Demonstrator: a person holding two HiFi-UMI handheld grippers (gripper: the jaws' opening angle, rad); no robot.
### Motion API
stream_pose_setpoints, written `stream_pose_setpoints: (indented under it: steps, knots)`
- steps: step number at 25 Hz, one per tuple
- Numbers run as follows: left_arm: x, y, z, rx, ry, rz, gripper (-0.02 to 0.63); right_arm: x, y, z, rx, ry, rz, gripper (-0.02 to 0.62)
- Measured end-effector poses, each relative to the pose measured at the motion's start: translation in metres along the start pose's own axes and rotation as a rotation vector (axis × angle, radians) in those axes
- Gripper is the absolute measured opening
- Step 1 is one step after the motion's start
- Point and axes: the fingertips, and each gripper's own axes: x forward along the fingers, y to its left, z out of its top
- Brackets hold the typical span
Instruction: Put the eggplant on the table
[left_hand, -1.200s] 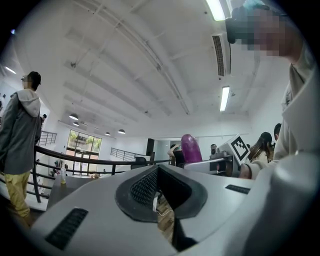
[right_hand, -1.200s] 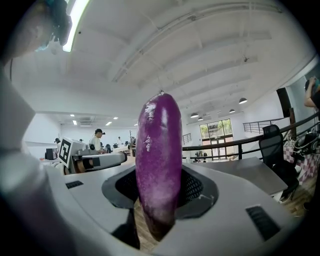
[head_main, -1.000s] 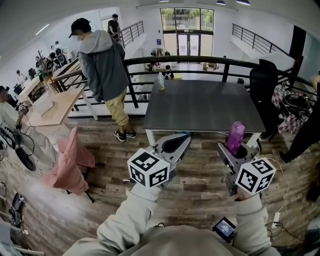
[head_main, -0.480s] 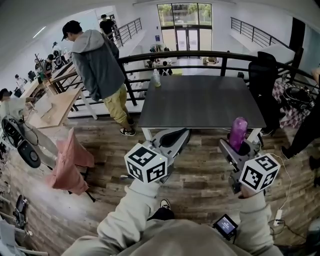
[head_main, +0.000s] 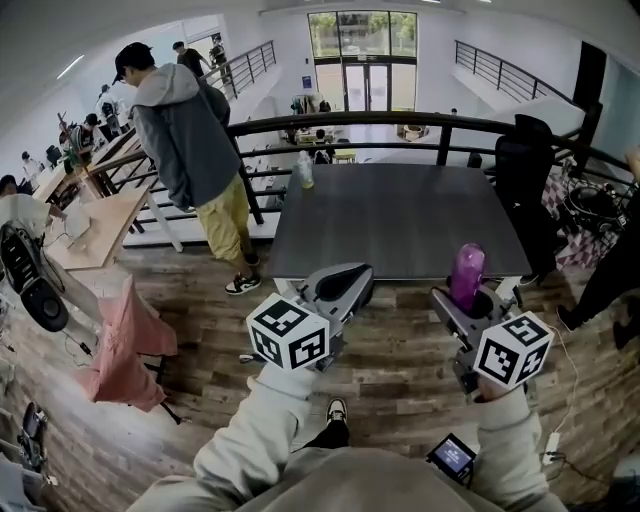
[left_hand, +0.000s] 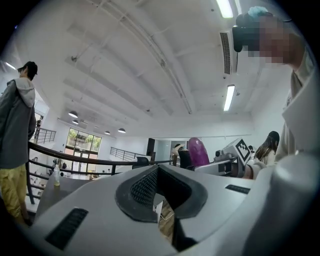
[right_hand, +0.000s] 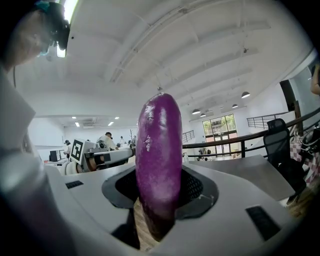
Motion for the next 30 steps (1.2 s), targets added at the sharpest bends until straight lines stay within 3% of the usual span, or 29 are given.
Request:
stream_pose_setpoints:
  steps: [17, 21, 30]
  knots:
    - [0.085, 0.184, 0.015, -0.030, 0.012, -0.047, 0.005, 0.174, -0.077, 0.043, 0.013, 0.047, -0.057, 0.178]
    - [0.099, 0.213, 0.009, -0.021, 0.024, -0.063, 0.005, 0.203, -0.090, 0.047, 0.016, 0.040, -0.068, 0.178]
    - [0.105, 0.253, -0.007, -0.081, 0.018, -0.046, 0.005, 0.237, -0.104, 0.037, 0.040, 0.088, -0.068, 0.178]
